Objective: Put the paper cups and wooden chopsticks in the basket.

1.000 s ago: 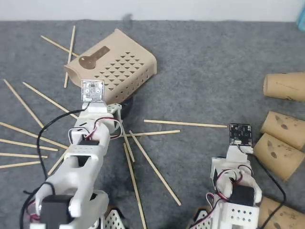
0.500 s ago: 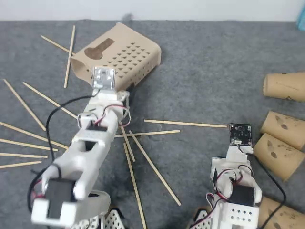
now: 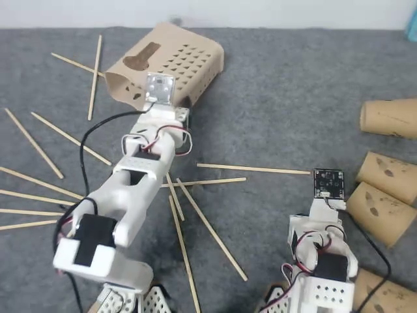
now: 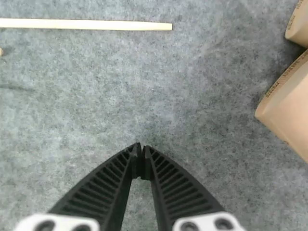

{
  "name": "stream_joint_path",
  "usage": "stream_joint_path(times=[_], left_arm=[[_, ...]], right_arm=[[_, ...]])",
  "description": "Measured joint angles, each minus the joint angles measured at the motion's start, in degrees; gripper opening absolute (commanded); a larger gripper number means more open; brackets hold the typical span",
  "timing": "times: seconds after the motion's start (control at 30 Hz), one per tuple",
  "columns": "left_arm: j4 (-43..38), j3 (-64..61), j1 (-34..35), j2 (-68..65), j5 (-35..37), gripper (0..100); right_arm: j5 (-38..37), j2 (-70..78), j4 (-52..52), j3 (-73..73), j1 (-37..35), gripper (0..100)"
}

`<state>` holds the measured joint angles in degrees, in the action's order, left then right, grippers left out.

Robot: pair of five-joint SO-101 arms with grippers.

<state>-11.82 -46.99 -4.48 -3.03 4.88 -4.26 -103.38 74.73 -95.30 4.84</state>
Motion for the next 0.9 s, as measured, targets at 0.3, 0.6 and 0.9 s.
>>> stream_joint_path(times=[0.3,0.6,0.9], left_arm=[[0.0,3.6,-0.8,0.0,0.3,1],[15.2,4.3,-1.3,14.0,5.7,1],[50.9,24.4,-4.3,18.6,5.7,1]], right_arm=[[0.0,0.0,0.0,0.0,0.0,0.8],[0.0,0.0,0.0,0.0,0.0,0.8],[0.0,0.0,0.0,0.0,0.0,0.8]])
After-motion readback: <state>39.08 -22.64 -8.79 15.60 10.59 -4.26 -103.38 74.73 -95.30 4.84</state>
